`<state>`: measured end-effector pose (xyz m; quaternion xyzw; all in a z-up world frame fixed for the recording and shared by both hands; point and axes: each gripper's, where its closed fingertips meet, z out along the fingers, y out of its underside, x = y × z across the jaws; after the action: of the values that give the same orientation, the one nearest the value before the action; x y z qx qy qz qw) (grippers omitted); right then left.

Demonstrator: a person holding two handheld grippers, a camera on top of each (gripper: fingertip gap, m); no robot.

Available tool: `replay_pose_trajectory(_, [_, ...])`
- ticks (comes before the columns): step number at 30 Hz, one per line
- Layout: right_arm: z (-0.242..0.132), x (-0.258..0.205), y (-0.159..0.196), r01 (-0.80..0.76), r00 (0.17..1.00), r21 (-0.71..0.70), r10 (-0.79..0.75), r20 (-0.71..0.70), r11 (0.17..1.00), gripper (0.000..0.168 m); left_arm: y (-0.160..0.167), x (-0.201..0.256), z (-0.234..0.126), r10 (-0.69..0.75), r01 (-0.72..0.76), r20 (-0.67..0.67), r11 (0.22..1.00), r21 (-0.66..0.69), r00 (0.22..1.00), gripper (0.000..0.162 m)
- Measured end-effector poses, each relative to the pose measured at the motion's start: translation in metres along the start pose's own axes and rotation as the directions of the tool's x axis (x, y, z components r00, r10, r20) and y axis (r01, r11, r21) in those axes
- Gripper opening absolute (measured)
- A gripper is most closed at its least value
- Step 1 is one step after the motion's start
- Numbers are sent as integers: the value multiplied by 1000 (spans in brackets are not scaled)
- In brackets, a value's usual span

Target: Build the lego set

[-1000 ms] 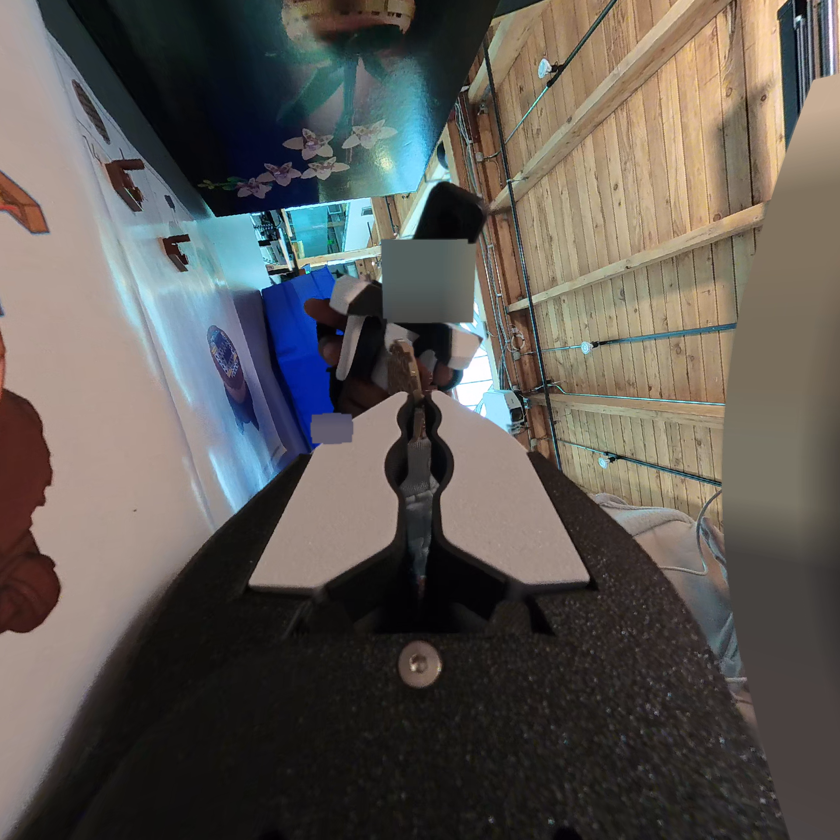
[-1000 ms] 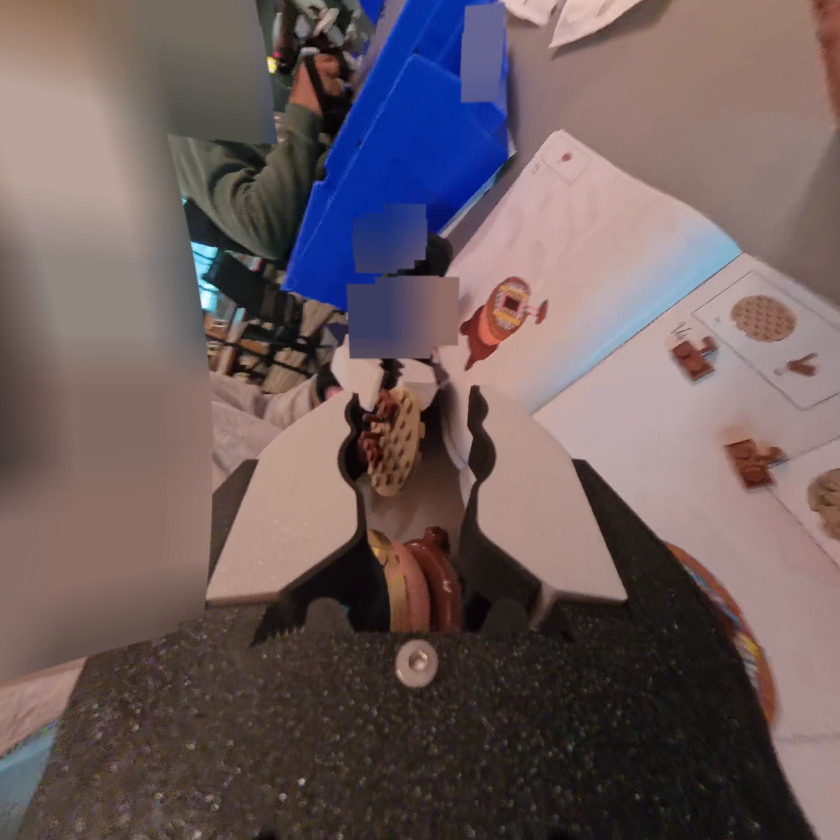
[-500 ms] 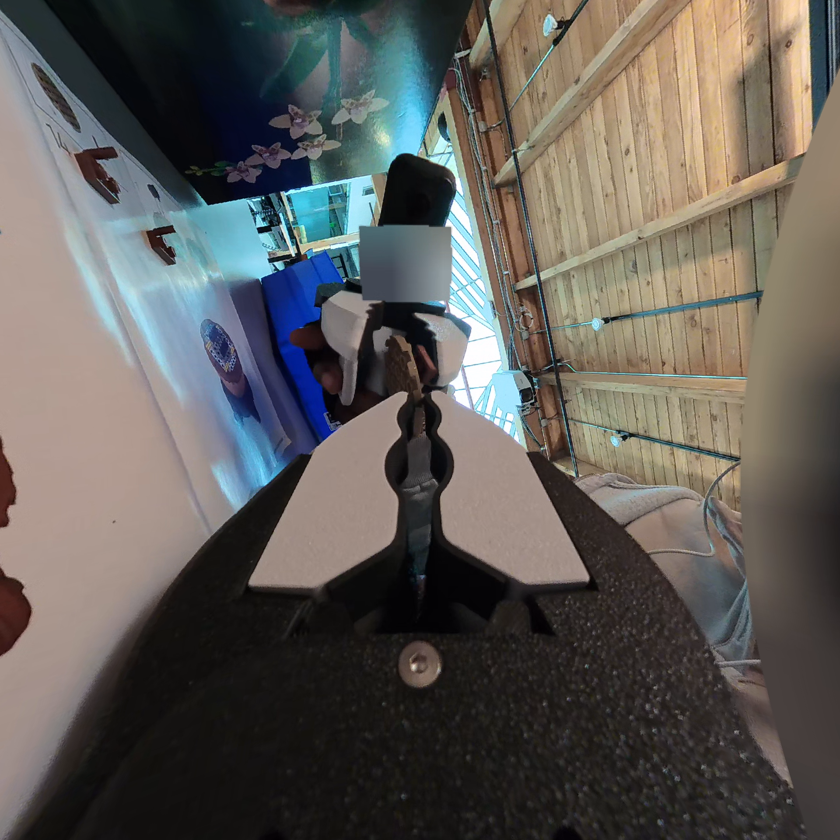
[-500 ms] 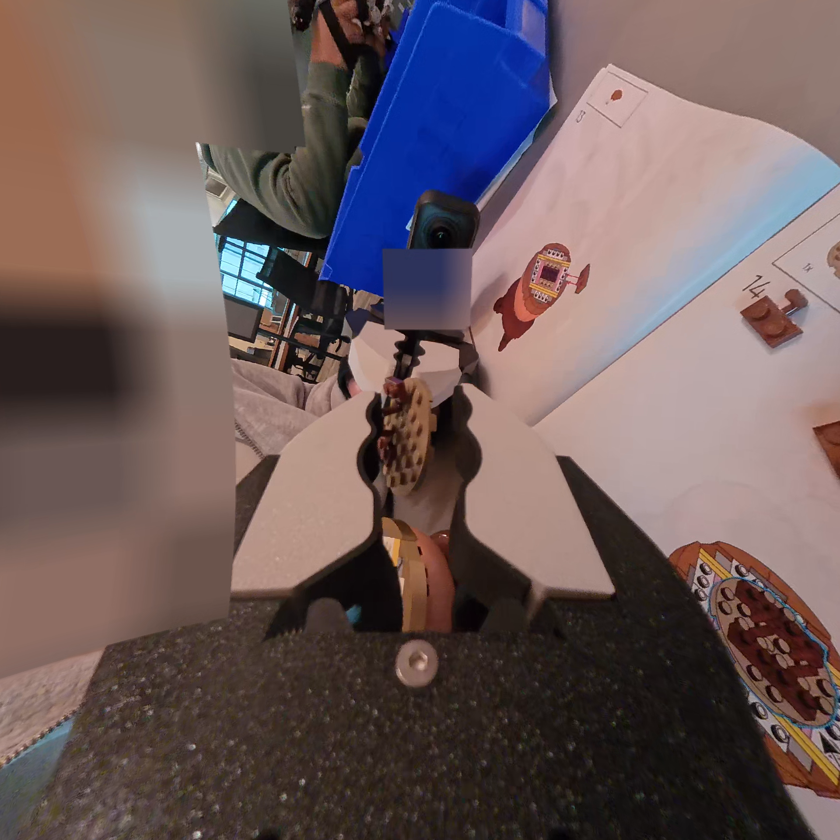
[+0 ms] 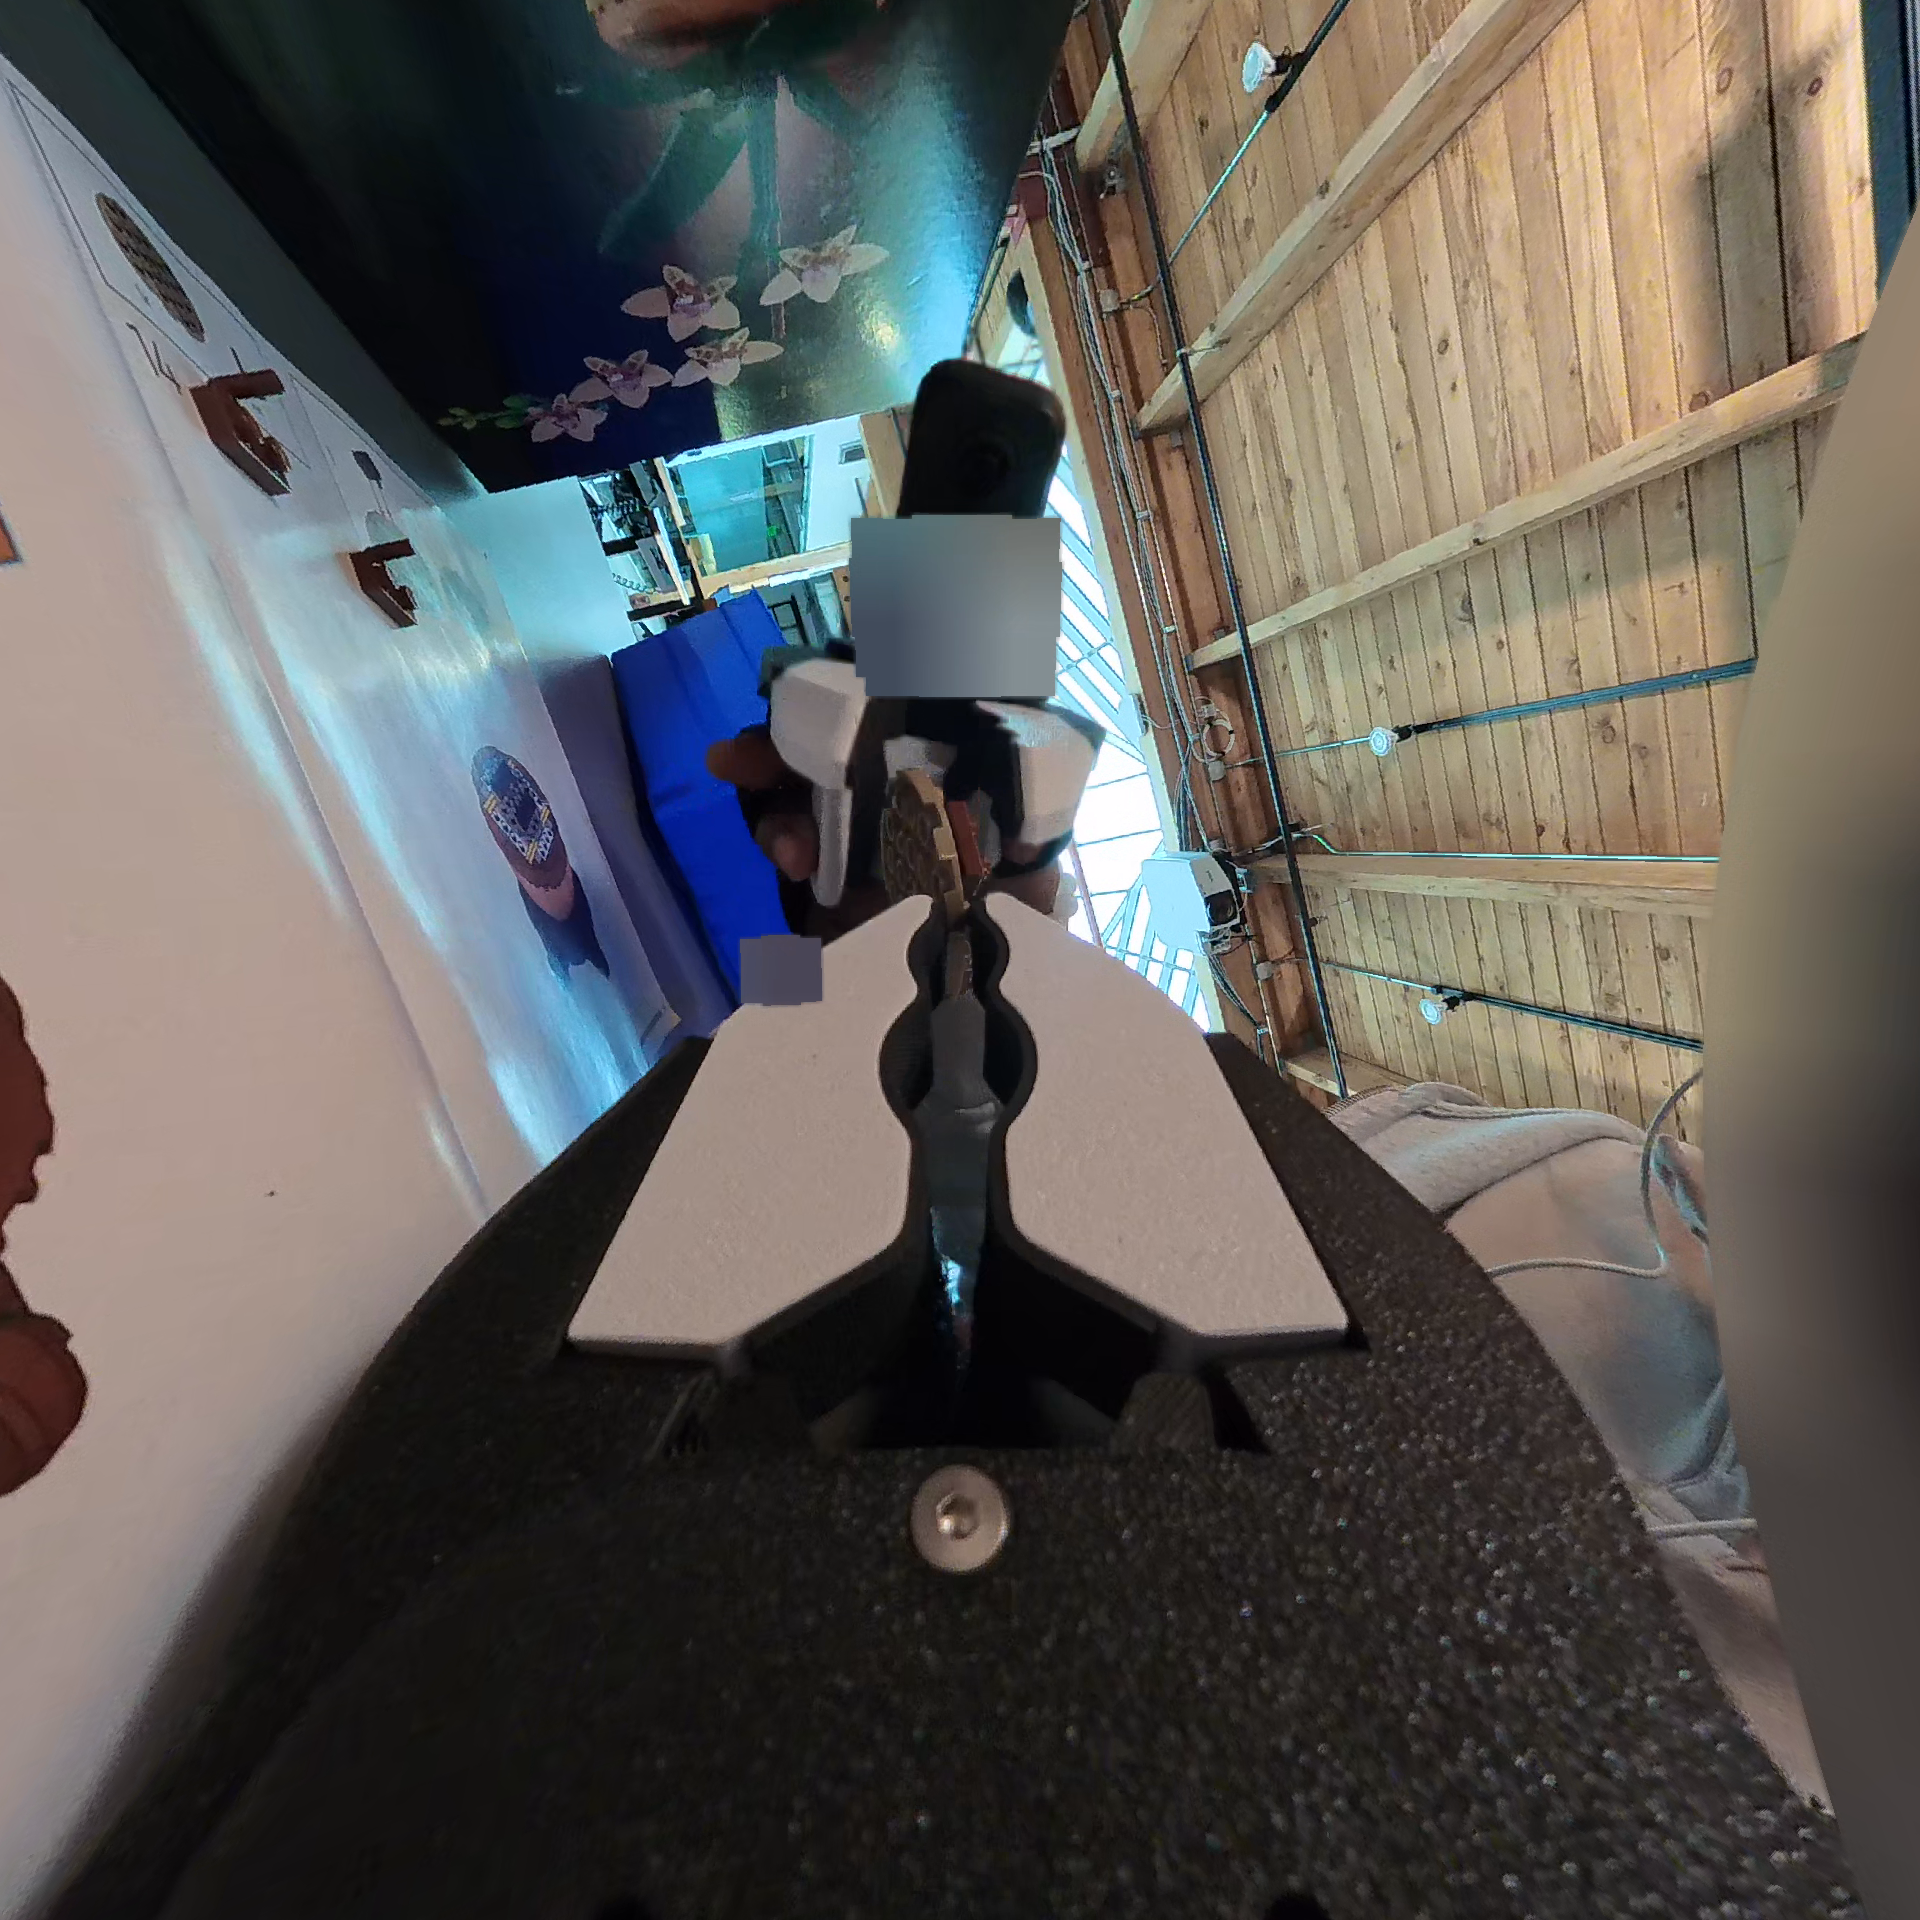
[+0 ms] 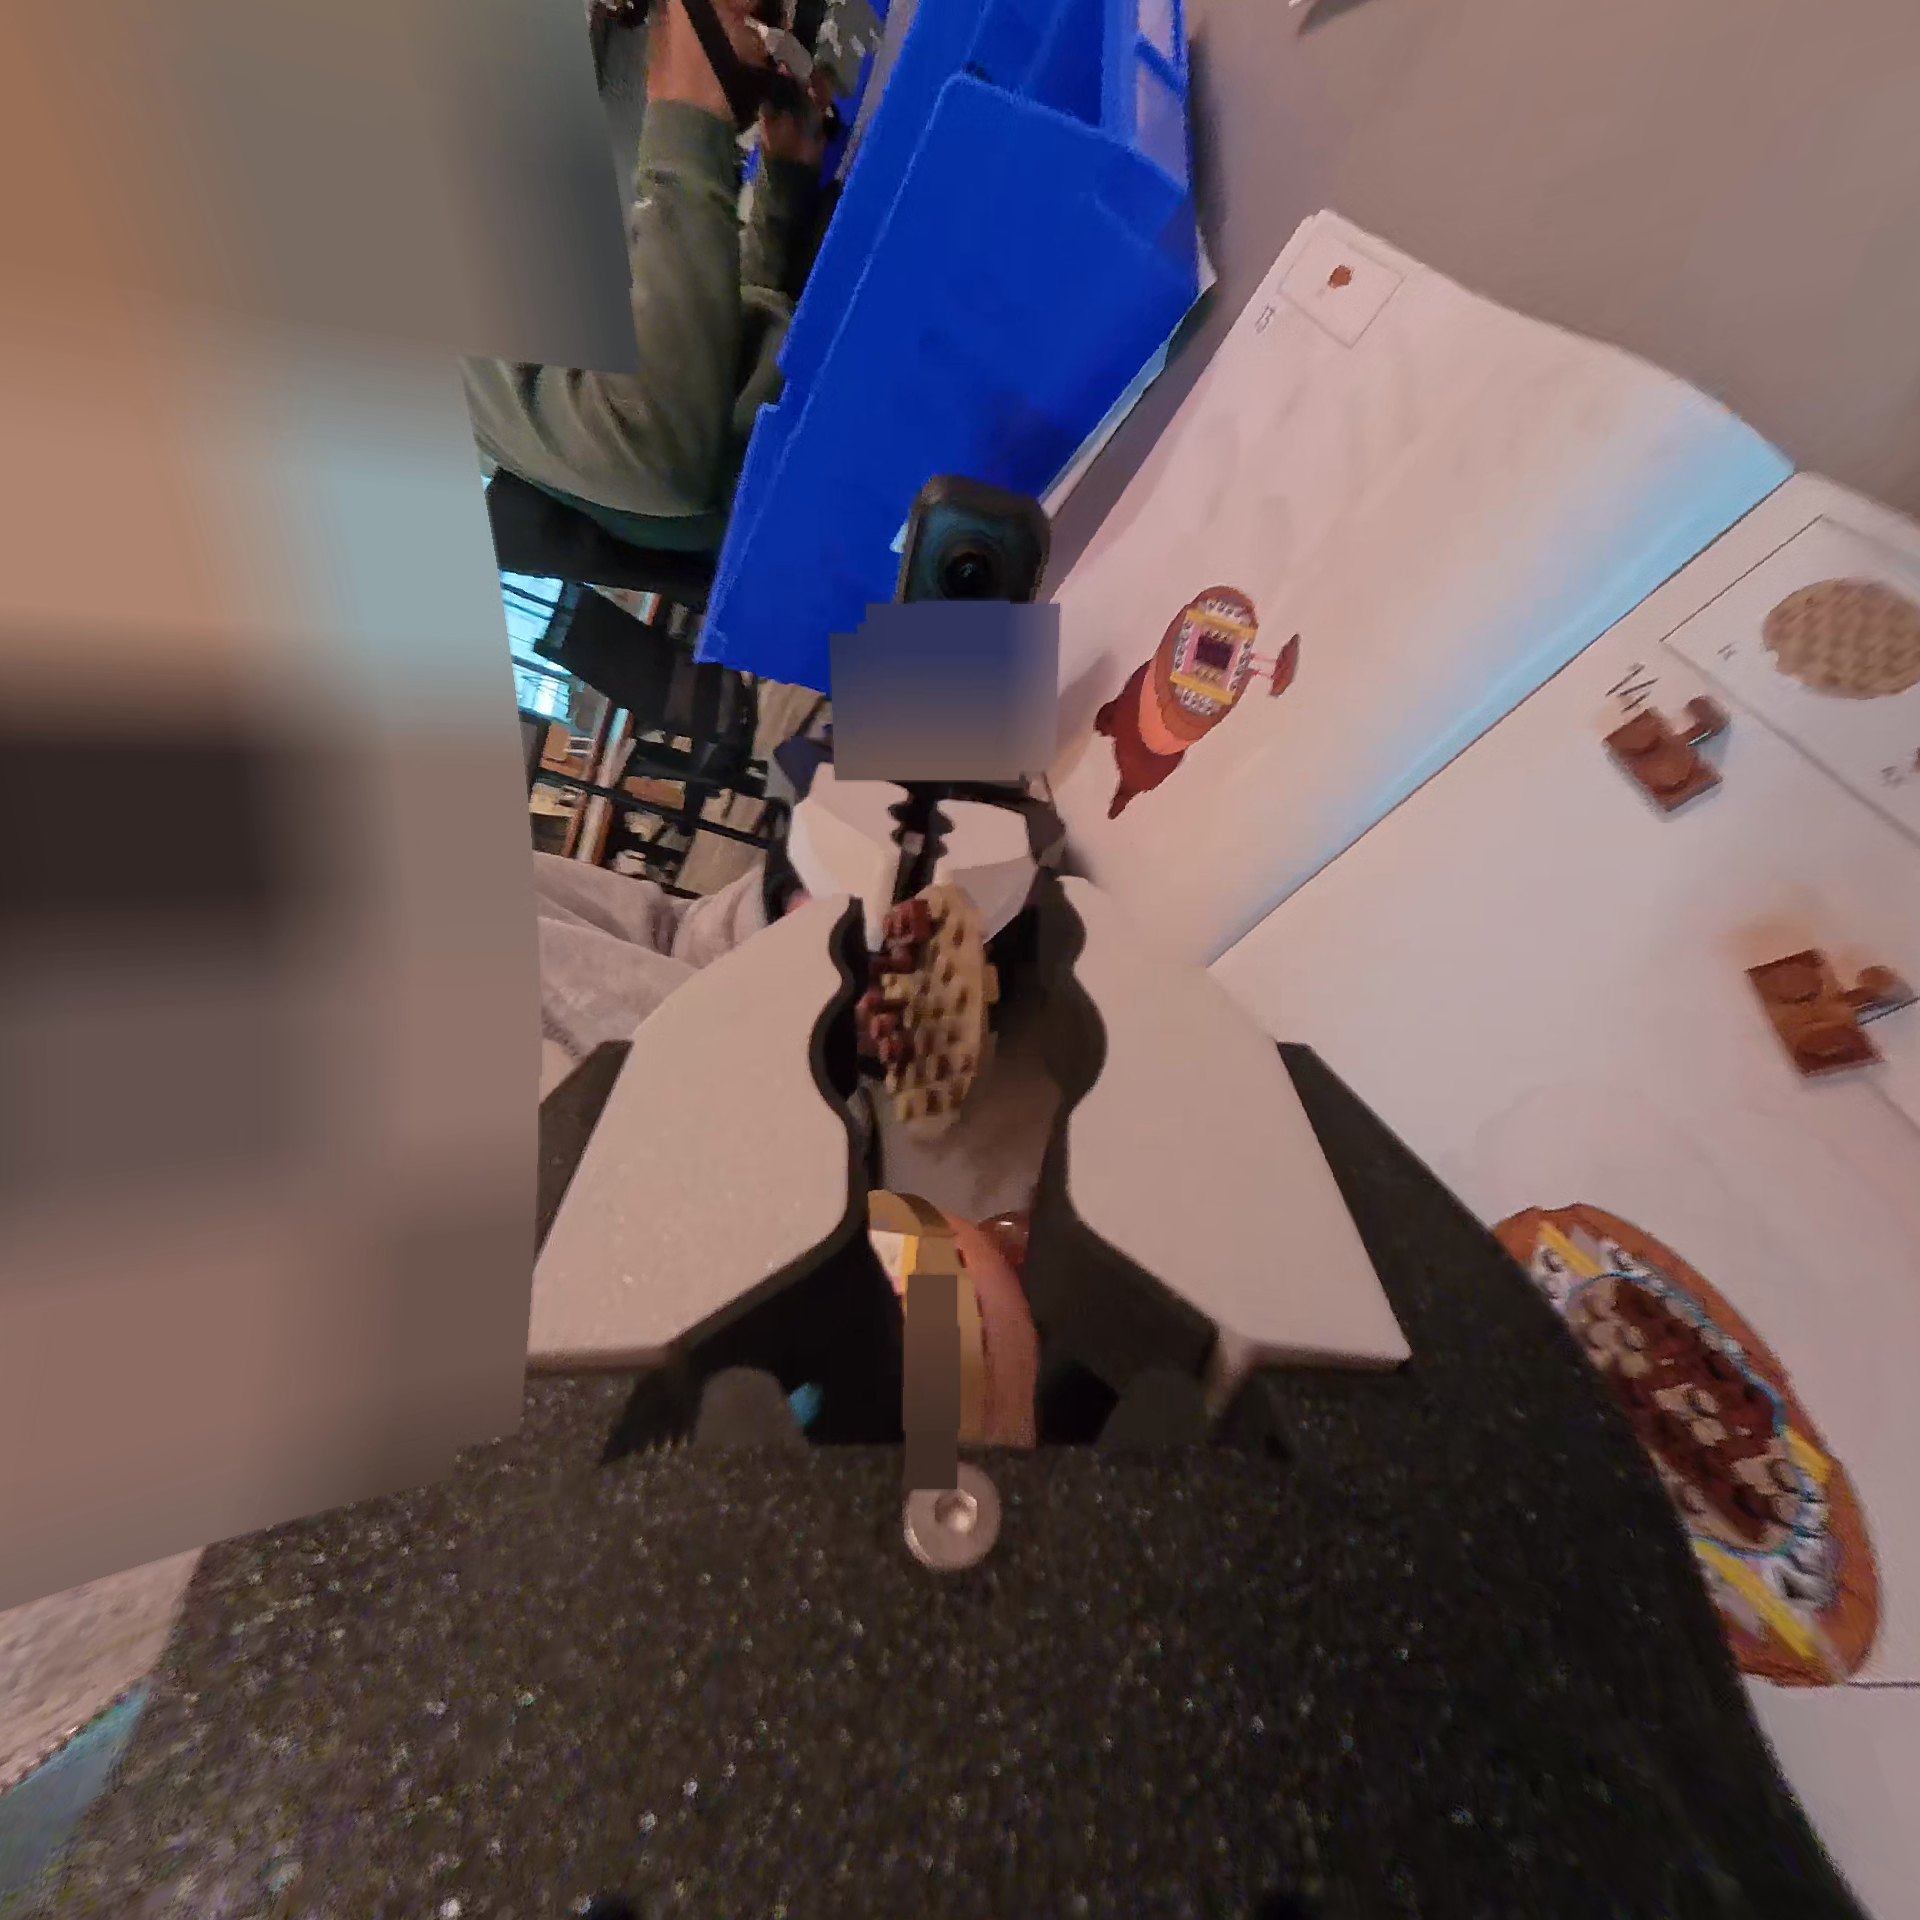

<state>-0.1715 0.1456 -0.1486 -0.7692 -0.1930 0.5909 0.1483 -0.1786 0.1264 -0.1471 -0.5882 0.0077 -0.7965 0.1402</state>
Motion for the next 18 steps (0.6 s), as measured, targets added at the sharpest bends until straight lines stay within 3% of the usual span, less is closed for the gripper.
replay_pose_trajectory(6, [10,10,5,118,984,-134,-134,-114,984,42,1,-1,0,-16,16,5,1000,-4,1000,3])
replay_pose_trajectory(18, [5,9,2,66,991,-60,-72,-116,996,36,-2,-1,0,-23,23,-5,1000,18,1000,4])
